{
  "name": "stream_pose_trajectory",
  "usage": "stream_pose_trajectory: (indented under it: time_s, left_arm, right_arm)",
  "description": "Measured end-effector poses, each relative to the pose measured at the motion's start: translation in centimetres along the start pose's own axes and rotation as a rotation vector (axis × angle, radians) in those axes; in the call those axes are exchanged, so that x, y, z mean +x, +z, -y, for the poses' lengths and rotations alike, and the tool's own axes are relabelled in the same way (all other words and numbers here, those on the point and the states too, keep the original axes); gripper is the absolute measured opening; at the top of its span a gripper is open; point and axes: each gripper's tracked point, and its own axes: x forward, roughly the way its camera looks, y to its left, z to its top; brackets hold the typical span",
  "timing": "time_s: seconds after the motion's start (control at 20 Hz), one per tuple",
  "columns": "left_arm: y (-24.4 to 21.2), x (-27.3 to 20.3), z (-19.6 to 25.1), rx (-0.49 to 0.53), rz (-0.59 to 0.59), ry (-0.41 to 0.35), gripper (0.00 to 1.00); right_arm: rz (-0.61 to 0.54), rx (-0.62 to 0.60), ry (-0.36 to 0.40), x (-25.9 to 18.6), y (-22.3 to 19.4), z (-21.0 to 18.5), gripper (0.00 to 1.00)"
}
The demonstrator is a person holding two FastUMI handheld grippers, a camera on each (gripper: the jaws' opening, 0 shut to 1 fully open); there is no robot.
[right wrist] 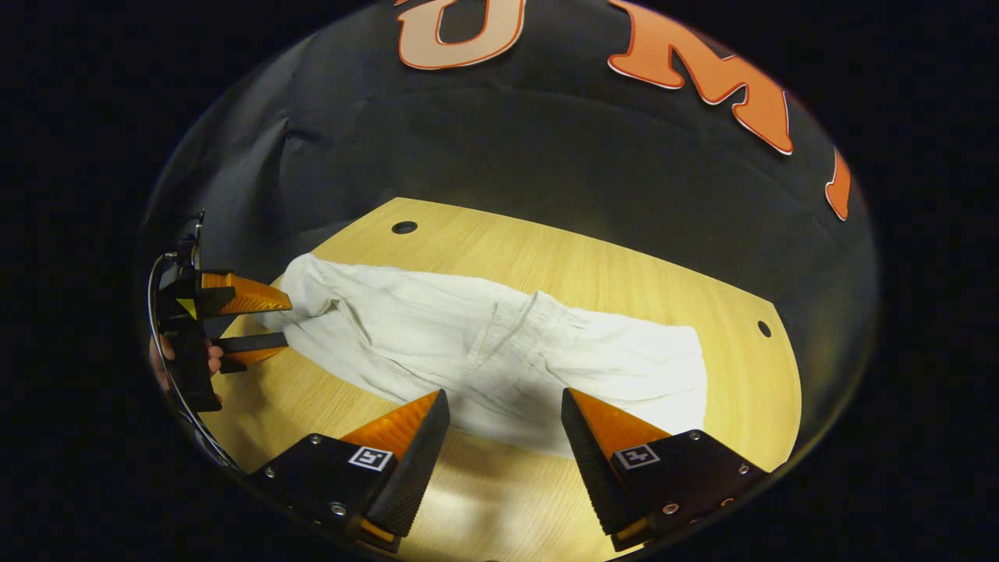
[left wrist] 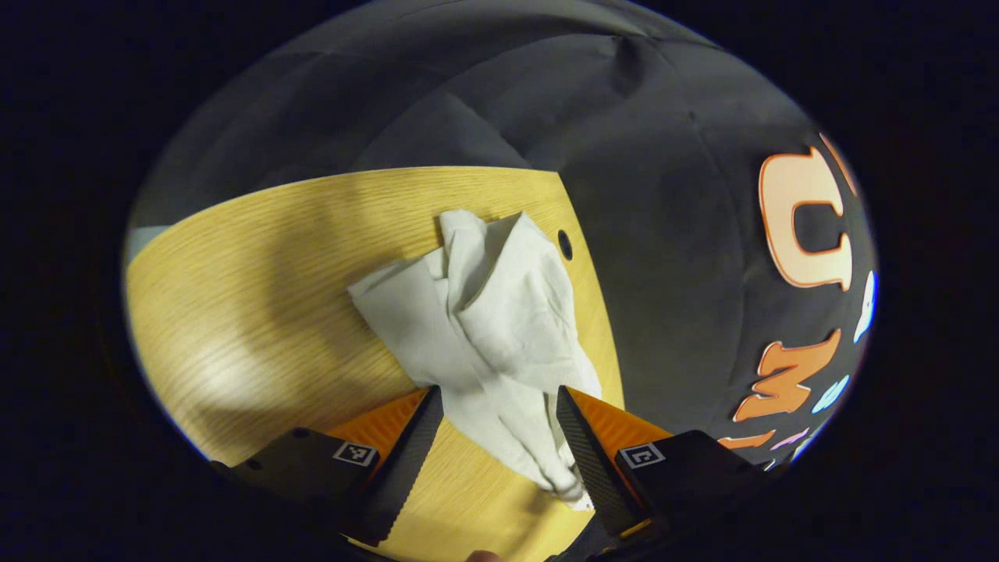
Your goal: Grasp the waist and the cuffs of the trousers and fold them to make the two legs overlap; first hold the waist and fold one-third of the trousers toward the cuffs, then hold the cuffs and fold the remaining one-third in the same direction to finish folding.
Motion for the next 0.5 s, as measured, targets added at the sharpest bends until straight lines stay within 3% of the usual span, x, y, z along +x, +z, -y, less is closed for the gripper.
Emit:
stream_pose_trajectory:
  time_s: [0.5]
  left_arm:
    - [0.7, 2.0, 1.2, -0.012, 0.043, -0.108, 0.85]
  right_arm:
    - [-0.009, 0.078, -0.063, -3.3, -2.0, 4.0, 0.88]
